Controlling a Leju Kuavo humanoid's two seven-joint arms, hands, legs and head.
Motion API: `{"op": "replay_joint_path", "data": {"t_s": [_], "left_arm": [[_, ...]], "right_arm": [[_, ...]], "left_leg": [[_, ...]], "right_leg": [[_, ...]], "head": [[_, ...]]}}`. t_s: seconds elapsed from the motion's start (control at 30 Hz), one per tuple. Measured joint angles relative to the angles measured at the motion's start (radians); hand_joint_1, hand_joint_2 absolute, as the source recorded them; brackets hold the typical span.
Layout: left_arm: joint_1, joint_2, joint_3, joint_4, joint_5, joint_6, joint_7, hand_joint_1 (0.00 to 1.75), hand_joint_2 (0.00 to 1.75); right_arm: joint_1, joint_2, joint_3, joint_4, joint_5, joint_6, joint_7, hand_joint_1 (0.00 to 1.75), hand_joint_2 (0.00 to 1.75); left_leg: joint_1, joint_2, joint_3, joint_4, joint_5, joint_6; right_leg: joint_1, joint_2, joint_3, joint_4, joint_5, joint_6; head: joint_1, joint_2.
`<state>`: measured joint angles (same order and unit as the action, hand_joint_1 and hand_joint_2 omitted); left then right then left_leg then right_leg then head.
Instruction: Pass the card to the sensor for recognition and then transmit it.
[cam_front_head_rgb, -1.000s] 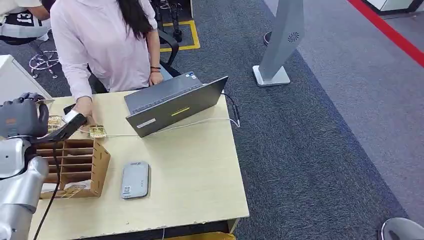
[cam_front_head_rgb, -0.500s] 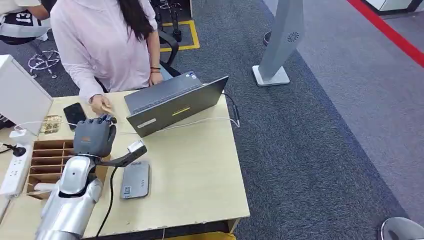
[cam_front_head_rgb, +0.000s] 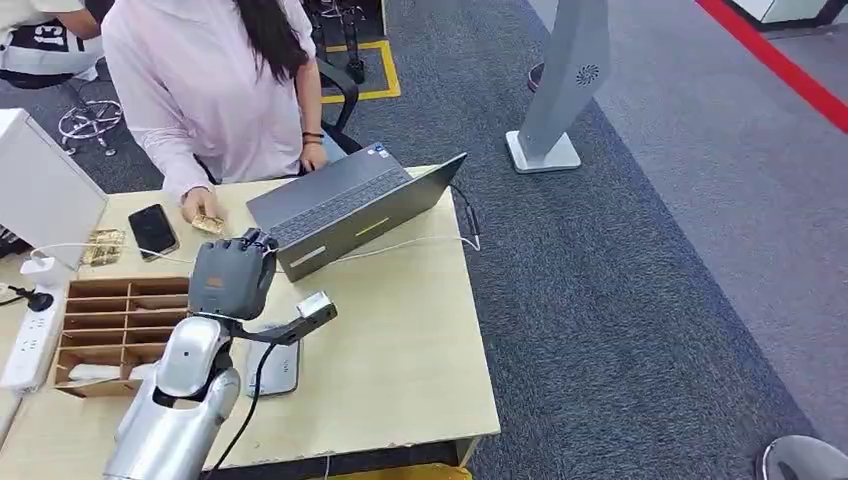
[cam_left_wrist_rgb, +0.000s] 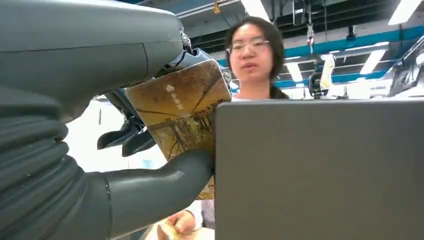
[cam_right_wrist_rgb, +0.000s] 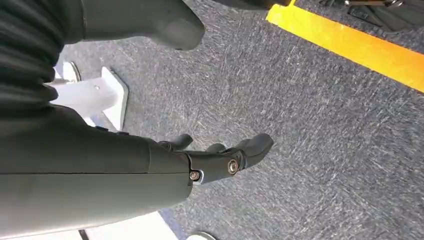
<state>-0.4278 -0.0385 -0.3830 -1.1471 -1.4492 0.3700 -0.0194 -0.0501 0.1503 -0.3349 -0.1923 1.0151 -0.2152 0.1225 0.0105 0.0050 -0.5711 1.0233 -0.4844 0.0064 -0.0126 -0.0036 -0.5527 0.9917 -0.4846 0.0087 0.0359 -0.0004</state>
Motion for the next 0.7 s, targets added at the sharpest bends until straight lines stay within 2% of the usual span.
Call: {"op": "replay_joint_path", "data": {"t_s": [0.07, 0.17, 0.27, 0.37, 0.5, 0.7], "left_arm": [[0.002, 0.0, -0.005, 0.0, 0.004, -0.034, 0.011, 1.75, 1.75], [0.002, 0.001, -0.024, 0.005, 0.01, -0.12, 0.034, 1.75, 1.75], [0.002, 0.001, -0.044, 0.024, 0.014, -0.154, 0.039, 1.75, 1.75], [0.015, 0.002, -0.065, 0.035, 0.016, -0.161, 0.039, 1.75, 1.75], [0.078, 0.003, -0.103, 0.029, 0.013, -0.128, 0.052, 1.75, 1.75], [0.157, 0.004, -0.131, -0.041, -0.006, -0.096, 0.087, 1.75, 1.75]], "right_arm": [[0.0, 0.001, -0.001, 0.0, 0.002, 0.001, 0.0, 0.0, 1.75], [0.0, 0.003, -0.007, 0.0, 0.008, 0.001, 0.0, 0.0, 1.75], [0.0, 0.004, -0.013, 0.0, 0.007, 0.001, 0.0, 0.0, 1.75], [0.0, 0.005, -0.026, 0.0, 0.002, -0.001, -0.001, 0.0, 1.75], [0.0, 0.007, -0.04, 0.0, -0.004, -0.003, 0.0, 0.0, 1.75], [0.001, 0.007, -0.059, 0.0, 0.0, -0.003, 0.0, 0.0, 1.75]], "left_leg": [[0.0, 0.0, 0.0, 0.0, 0.0, 0.0], [0.0, 0.0, 0.0, 0.0, 0.0, 0.0], [0.0, 0.0, 0.0, 0.0, 0.0, 0.0], [0.0, 0.0, 0.0, 0.0, 0.0, 0.0], [0.0, 0.0, 0.0, 0.0, 0.0, 0.0], [0.0, 0.0, 0.0, 0.0, -0.001, 0.0]], "right_leg": [[0.0, 0.0, 0.0, 0.0, 0.0, 0.0], [0.0, -0.001, 0.0, 0.0, 0.0, 0.0], [0.0, 0.0, 0.0, 0.0, 0.0, 0.0], [0.0, 0.0, 0.0, 0.0, 0.0, 0.0], [0.0, 0.0, 0.0, 0.0, 0.0, 0.0], [0.0, 0.0, 0.0, 0.0, -0.001, 0.0]], "head": [[0.0, 0.0], [0.0, 0.0], [0.0, 0.0], [0.0, 0.0], [0.0, 0.0], [0.0, 0.0]]}}
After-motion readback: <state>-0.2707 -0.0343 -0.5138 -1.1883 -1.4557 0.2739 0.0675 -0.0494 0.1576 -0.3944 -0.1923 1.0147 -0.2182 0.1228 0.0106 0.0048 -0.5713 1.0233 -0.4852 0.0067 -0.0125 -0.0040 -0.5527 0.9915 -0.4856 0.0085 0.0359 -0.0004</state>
